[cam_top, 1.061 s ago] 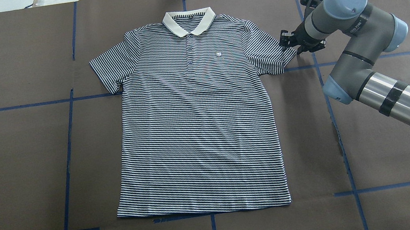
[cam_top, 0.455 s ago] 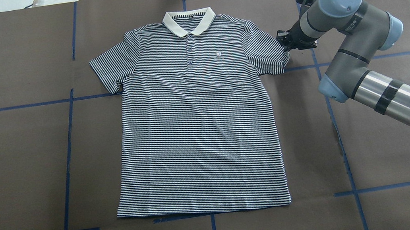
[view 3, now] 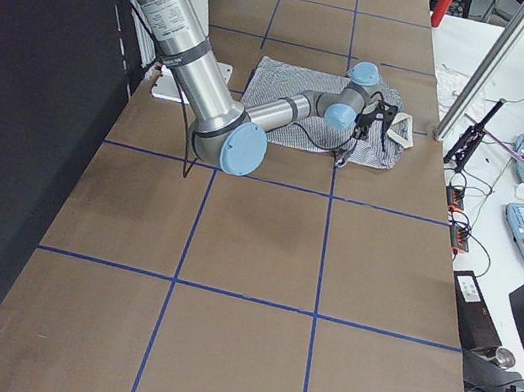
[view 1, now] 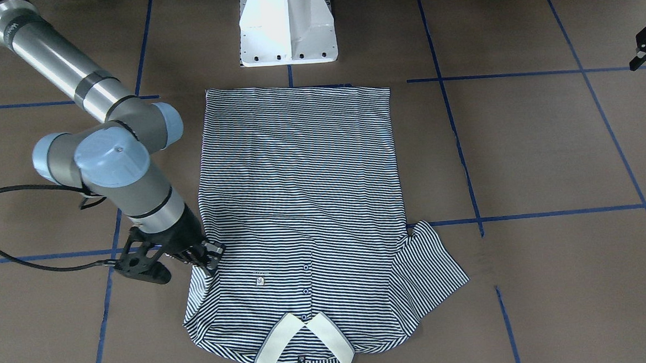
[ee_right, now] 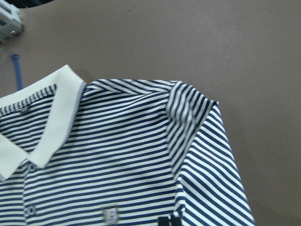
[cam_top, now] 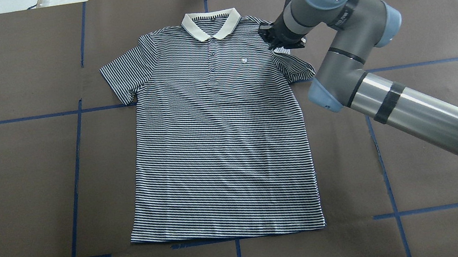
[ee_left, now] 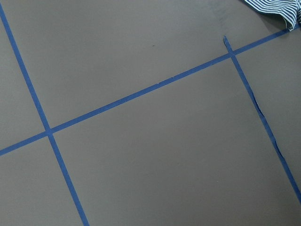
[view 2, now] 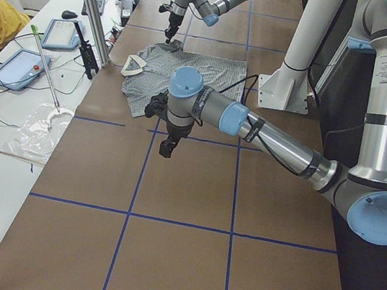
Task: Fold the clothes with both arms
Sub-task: 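Fold the grasped sleeve inward across the shirt body with the right gripper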
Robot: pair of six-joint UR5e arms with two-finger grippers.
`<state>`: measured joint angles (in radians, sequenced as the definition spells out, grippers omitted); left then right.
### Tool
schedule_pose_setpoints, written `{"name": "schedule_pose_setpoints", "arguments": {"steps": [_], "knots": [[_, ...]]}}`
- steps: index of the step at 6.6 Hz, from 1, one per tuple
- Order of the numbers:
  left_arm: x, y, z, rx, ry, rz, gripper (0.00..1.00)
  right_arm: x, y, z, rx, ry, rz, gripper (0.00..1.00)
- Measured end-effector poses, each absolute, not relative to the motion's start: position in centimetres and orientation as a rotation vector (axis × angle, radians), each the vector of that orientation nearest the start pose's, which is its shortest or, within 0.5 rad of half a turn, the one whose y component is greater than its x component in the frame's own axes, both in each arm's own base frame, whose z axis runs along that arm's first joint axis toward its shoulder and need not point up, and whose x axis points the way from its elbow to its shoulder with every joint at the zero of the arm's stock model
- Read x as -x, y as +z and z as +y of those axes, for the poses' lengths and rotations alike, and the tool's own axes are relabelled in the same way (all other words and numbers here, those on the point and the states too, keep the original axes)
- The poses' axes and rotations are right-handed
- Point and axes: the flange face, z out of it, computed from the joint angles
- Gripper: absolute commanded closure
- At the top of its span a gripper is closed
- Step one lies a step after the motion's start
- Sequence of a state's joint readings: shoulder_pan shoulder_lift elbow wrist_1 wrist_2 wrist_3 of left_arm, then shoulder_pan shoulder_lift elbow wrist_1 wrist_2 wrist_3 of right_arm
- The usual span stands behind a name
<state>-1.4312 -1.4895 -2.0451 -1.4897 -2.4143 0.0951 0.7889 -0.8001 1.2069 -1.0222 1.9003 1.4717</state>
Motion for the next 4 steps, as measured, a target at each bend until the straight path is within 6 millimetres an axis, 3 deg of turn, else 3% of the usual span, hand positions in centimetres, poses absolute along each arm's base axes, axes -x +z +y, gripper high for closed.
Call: {"name": "schedule_pose_setpoints", "arguments": {"steps": [1,2,3,4], "knots": [[-0.3,46.8,-44.7,-0.276,0.351,0.847,0.0,51.7,26.0,-64.4,-0.154,0.501,-0.971,1.0],[-0.3,46.8,-44.7,-0.277,0.351,0.847,0.0,54.6,23.9,-65.7,-0.18,0.52,-0.94,0.77],[-0.3,46.8,-44.7,-0.276,0.351,0.847,0.0,56.2,23.3,-66.3,-0.201,0.532,-0.915,0.01],[-0.4,46.9,-44.8,-0.274,0.352,0.848,0.0,56.8,23.7,-66.7,-0.225,0.545,-0.887,0.0]]}}
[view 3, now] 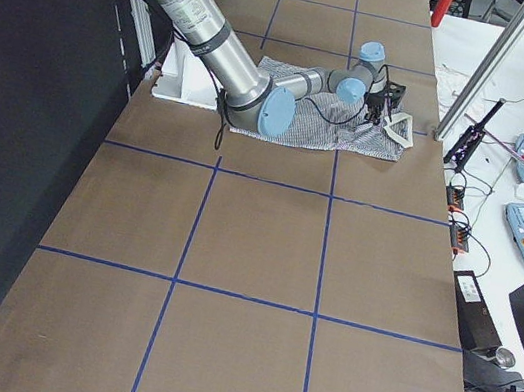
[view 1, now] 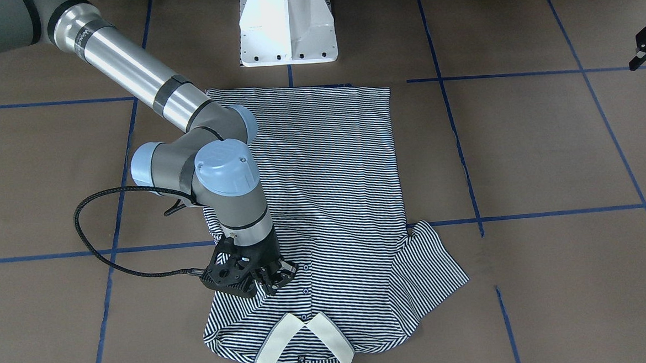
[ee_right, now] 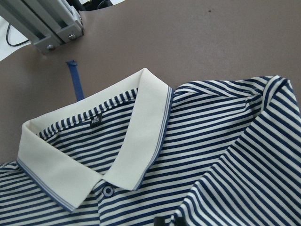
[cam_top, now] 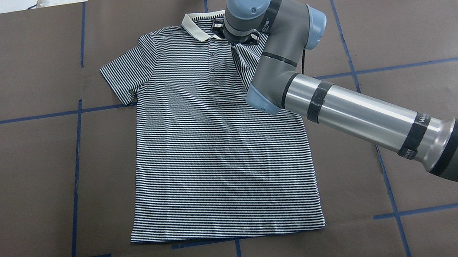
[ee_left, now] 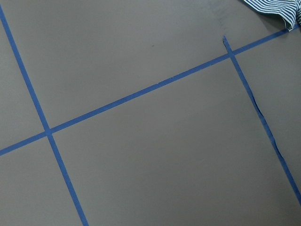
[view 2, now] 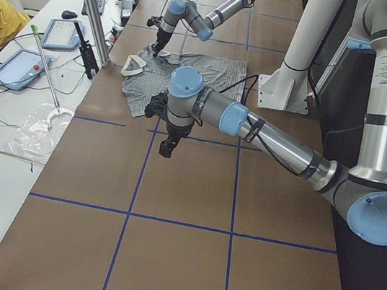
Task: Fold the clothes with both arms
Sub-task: 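Fold the grasped sleeve inward across the shirt body with the right gripper, then release the sleeve and lift the right gripper while the left arm approaches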
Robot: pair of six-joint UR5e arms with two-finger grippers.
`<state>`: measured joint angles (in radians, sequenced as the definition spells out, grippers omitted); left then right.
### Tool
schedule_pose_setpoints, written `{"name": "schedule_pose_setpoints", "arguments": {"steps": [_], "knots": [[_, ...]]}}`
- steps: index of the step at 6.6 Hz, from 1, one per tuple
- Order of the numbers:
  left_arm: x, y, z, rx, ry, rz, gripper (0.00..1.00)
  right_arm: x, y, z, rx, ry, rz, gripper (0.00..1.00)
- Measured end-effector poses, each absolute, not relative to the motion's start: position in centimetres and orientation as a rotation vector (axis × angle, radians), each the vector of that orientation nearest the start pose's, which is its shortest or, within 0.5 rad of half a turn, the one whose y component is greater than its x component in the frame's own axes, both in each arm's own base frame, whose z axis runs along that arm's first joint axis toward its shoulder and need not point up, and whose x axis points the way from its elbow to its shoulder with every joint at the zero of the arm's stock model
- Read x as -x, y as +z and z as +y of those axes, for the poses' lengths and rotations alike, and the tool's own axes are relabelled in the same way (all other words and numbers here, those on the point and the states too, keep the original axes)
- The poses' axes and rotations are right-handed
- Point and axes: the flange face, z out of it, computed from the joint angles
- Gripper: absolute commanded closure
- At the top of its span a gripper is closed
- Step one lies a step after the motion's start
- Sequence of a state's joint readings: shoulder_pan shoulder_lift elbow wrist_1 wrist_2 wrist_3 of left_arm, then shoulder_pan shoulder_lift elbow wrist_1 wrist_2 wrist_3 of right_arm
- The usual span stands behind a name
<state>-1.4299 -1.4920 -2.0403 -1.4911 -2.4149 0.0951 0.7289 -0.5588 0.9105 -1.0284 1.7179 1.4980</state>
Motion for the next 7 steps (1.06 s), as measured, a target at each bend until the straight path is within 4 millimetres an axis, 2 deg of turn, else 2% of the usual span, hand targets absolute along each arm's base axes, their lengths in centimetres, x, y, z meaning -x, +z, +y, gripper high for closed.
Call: {"name": "schedule_pose_setpoints", "arguments": {"steps": [1,2,3,5,6,7], "knots": [[-0.8,47.0,-45.6,-0.274,0.353,0.85,0.0,56.6,24.1,-67.2,-0.252,0.553,-0.866,0.0],[-1.9,46.9,-47.7,-0.281,0.342,0.857,0.0,55.4,24.1,-68.1,-0.279,0.549,-0.859,0.0],[-4.3,46.3,-50.2,-0.288,0.3,0.878,0.0,53.5,24.2,-68.7,-0.298,0.534,-0.868,0.0],[-14.7,41.9,-55.8,-0.224,0.147,0.957,0.01,47.0,26.1,-67.9,-0.297,0.499,-0.923,0.0],[-19.8,39.7,-59.3,-0.196,0.074,0.948,0.02,44.4,27.4,-67.3,-0.298,0.476,-0.936,0.0],[-23.7,38.5,-62.3,-0.184,-0.002,0.925,0.12,42.8,27.8,-66.5,-0.298,0.455,-0.948,0.0]]}}
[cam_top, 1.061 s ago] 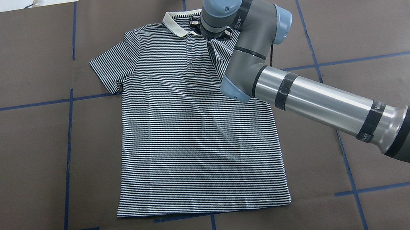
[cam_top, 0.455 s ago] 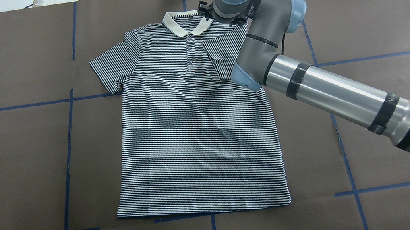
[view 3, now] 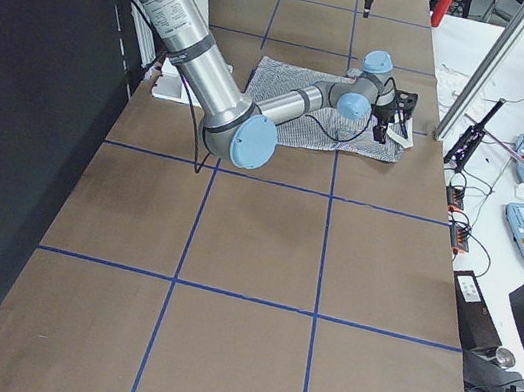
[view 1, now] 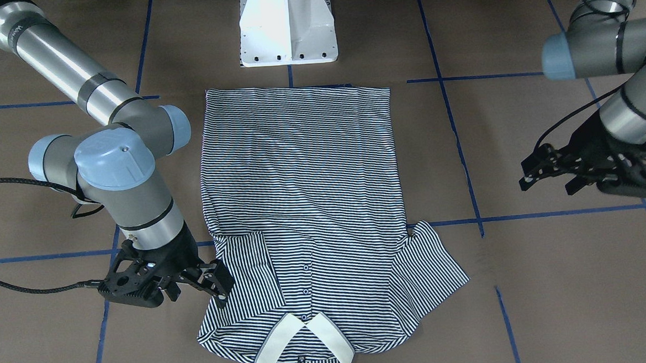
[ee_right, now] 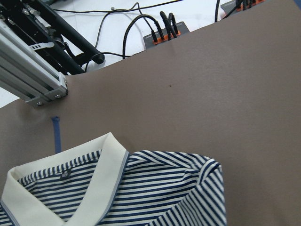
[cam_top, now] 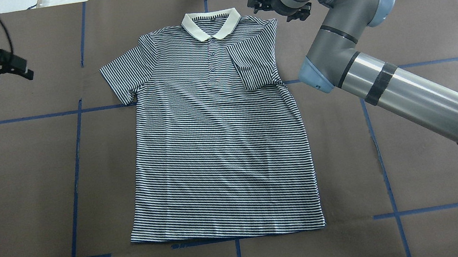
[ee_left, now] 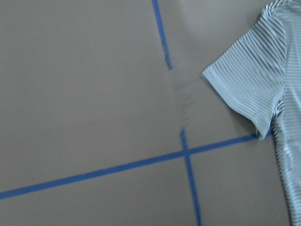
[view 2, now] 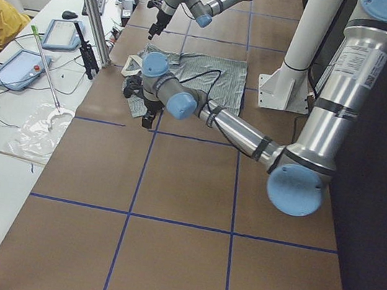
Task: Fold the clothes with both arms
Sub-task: 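Release the sleeve and lift the right gripper while the left arm approaches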
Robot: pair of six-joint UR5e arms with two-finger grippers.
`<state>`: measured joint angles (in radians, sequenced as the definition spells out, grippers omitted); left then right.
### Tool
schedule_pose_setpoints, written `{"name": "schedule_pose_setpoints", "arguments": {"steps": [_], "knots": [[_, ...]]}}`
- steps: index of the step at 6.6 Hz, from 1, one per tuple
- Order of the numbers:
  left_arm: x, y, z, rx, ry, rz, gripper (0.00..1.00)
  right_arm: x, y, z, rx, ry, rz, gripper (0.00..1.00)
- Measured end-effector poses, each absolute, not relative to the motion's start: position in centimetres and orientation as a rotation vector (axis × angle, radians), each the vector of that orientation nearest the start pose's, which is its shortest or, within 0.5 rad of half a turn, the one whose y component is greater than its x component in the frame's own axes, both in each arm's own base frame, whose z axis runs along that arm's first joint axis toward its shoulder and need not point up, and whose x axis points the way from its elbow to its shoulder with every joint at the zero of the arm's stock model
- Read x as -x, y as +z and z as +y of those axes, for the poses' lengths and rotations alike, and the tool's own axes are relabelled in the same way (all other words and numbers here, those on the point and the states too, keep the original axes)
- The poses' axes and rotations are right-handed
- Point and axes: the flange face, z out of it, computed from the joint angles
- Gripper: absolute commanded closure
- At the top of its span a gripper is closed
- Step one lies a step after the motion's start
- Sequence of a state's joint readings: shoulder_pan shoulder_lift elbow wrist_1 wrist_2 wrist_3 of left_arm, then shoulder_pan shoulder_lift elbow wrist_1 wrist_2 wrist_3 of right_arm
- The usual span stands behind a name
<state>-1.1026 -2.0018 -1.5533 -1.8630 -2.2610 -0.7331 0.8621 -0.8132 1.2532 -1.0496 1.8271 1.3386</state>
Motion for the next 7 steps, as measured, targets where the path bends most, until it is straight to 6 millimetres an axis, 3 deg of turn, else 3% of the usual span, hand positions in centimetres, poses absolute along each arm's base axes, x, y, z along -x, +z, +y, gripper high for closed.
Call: {"name": "schedule_pose_setpoints", "arguments": {"steps": [2,4,5,6,7], "knots": [[-31.3,39.7,-66.4,-0.226,-0.145,0.893,0.32,39.3,28.9,-62.6,-0.277,0.423,-0.977,0.0],[-37.6,39.8,-69.3,-0.284,-0.186,0.832,0.37,36.6,30.2,-58.7,-0.268,0.411,-1.005,0.0],[-39.8,40.3,-69.3,-0.295,-0.179,0.816,0.4,36.2,30.5,-57.5,-0.265,0.406,-1.011,0.0],[-41.4,41.4,-69.1,-0.305,-0.17,0.806,0.41,36.3,30.6,-56.9,-0.262,0.402,-1.013,0.0],[-42.2,42.0,-68.9,-0.314,-0.167,0.799,0.48,36.5,30.7,-56.6,-0.259,0.398,-1.014,0.0]]}}
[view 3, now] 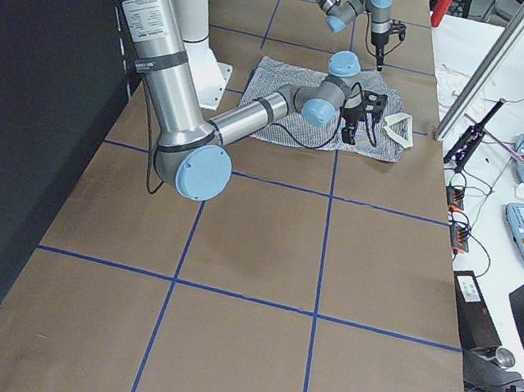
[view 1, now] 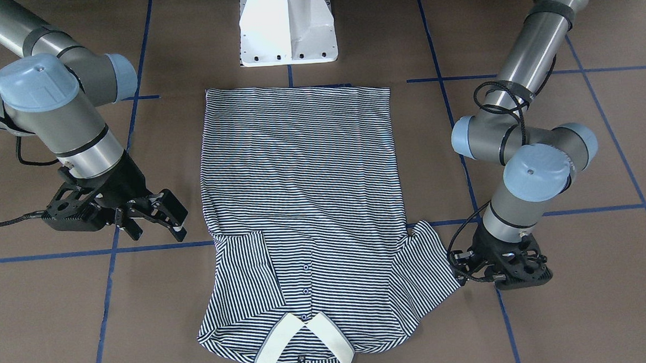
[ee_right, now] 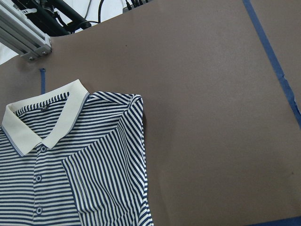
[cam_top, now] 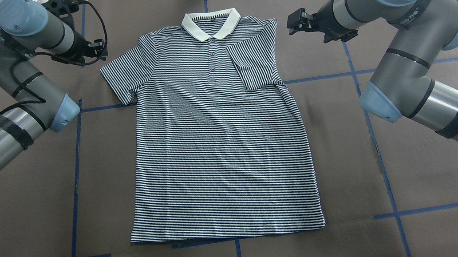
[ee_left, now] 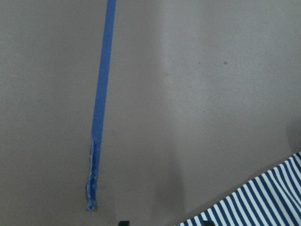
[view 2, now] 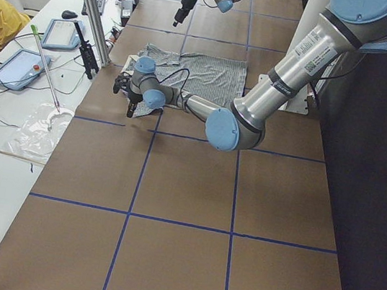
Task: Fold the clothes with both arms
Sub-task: 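Release the sleeve and lift the right gripper while the left arm approaches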
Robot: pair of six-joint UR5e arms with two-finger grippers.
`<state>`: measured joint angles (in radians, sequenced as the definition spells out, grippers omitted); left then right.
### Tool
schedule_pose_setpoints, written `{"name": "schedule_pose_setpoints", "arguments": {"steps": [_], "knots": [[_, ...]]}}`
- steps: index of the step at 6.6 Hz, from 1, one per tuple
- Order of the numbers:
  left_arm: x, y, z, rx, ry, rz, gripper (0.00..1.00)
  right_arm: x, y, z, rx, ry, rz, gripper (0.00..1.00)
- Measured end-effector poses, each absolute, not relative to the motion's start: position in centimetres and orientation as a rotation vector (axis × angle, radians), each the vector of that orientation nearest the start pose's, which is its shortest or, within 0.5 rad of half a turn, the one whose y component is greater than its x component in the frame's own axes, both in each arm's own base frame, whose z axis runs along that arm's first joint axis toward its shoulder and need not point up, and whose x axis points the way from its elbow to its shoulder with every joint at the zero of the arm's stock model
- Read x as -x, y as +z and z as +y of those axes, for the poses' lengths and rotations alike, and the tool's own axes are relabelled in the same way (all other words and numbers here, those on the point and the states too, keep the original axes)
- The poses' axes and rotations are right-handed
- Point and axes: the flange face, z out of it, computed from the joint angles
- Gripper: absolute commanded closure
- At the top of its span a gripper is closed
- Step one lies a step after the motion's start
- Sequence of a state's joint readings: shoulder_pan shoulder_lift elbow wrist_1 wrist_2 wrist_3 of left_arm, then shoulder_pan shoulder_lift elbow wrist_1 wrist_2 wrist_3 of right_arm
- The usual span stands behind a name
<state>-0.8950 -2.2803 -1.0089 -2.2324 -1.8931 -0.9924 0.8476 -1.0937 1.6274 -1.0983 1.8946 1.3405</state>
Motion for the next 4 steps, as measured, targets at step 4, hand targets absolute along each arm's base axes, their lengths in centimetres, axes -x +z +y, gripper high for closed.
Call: {"name": "schedule_pose_setpoints", "arguments": {"steps": [4], "knots": [[-43.28,41.72,-68.76,-0.319,-0.158,0.803,1.0,36.85,30.75,-56.35,-0.255,0.391,-1.014,0.0]]}}
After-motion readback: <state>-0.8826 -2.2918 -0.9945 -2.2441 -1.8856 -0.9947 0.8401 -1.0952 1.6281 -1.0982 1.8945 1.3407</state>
